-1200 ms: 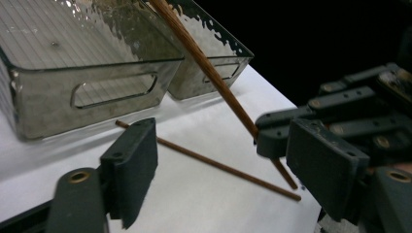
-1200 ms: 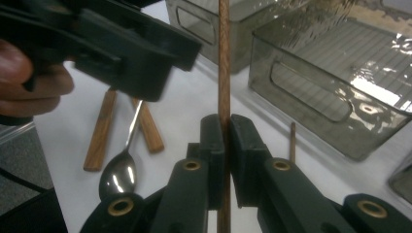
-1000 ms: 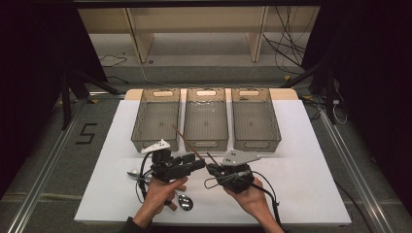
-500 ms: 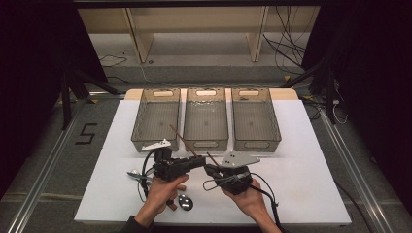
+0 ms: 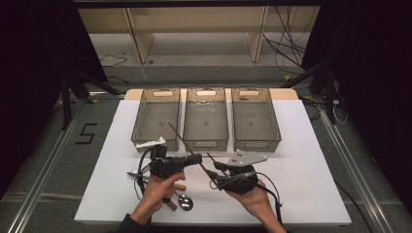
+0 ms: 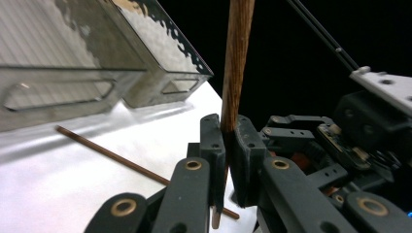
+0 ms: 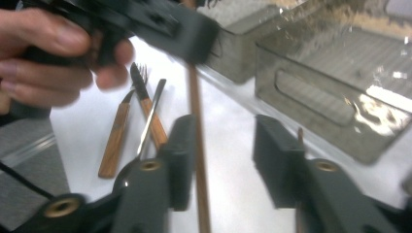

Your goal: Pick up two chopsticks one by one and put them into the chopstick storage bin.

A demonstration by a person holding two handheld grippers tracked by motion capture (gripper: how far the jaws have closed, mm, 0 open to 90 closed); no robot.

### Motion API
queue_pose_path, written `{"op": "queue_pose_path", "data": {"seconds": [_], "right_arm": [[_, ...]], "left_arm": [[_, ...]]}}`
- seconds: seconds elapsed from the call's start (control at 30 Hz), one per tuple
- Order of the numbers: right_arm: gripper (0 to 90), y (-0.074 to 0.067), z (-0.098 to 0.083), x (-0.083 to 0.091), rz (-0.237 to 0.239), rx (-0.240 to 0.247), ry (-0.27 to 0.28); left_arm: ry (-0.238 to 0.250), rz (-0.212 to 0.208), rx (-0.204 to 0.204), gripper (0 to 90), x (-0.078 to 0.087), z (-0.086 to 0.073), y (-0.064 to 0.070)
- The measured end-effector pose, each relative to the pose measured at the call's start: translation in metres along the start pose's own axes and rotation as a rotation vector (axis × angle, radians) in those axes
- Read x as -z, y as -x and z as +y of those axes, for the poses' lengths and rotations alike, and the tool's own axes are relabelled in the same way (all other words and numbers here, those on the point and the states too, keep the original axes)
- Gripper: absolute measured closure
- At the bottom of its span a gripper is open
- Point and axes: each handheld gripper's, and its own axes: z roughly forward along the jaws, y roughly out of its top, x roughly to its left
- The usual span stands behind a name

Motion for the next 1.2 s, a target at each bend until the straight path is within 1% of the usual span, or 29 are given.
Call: {"op": "queue_pose_path", "data": {"seconds": [0.03,0.07,0.13,0.2,0.23,0.3,0.4,0.53,0.63,0.73,0.8,0.87,0.93,0.97,1.03,1.07,1.1,1.2], "right_arm": [[54.2,0.004,-0.001,0.002,0.002,-0.018,-0.007],[50.6,0.008,-0.003,0.005,-0.007,-0.027,-0.016],[44.4,0.014,-0.007,0.010,-0.025,-0.040,-0.027],[39.5,0.018,-0.013,0.014,-0.039,-0.039,-0.039],[36.3,0.020,-0.019,0.018,-0.060,-0.031,-0.048],[35.1,0.021,-0.023,0.019,-0.066,-0.031,-0.059],[32.8,0.024,-0.032,0.022,-0.094,-0.037,-0.083],[29.8,0.028,-0.039,0.024,-0.106,-0.052,-0.110],[28.3,0.030,-0.041,0.026,-0.112,-0.064,-0.115],[28.1,0.031,-0.043,0.027,-0.115,-0.070,-0.117],[28.1,0.031,-0.044,0.027,-0.116,-0.074,-0.117],[27.8,0.031,-0.044,0.027,-0.119,-0.073,-0.115],[27.2,0.031,-0.045,0.027,-0.117,-0.074,-0.116],[27.0,0.031,-0.045,0.028,-0.117,-0.074,-0.117],[26.6,0.032,-0.045,0.029,-0.118,-0.076,-0.116],[26.5,0.032,-0.045,0.029,-0.118,-0.076,-0.116],[26.3,0.033,-0.045,0.029,-0.118,-0.077,-0.116],[26.0,0.033,-0.046,0.030,-0.121,-0.078,-0.111]], "left_arm": [[-0.005,0.004,-0.008,84.7,0.003,0.003,-0.002],[-0.004,0.013,-0.007,84.7,0.005,0.006,-0.003],[-0.019,0.039,-0.025,84.6,0.012,0.012,-0.005],[-0.032,0.063,-0.040,84.6,0.020,0.021,-0.007],[-0.041,0.073,-0.055,84.6,0.023,0.026,-0.007],[-0.056,0.096,-0.084,84.6,0.031,0.037,-0.007],[-0.079,0.132,-0.126,84.6,0.042,0.056,-0.006],[-0.093,0.188,-0.166,84.6,0.055,0.083,-0.005],[-0.106,0.232,-0.199,84.6,0.063,0.103,-0.004],[-0.117,0.282,-0.215,84.6,0.070,0.124,-0.004],[-0.127,0.323,-0.228,84.6,0.073,0.137,-0.006],[-0.132,0.346,-0.230,84.6,0.075,0.148,-0.009],[-0.144,0.389,-0.250,84.6,0.075,0.157,-0.010],[-0.149,0.406,-0.260,84.6,0.075,0.161,-0.011],[-0.156,0.424,-0.256,84.6,0.073,0.168,-0.015],[-0.160,0.442,-0.260,84.6,0.072,0.170,-0.017],[-0.168,0.459,-0.266,84.6,0.071,0.173,-0.020],[-0.194,0.500,-0.265,84.6,0.067,0.181,-0.030]]}}
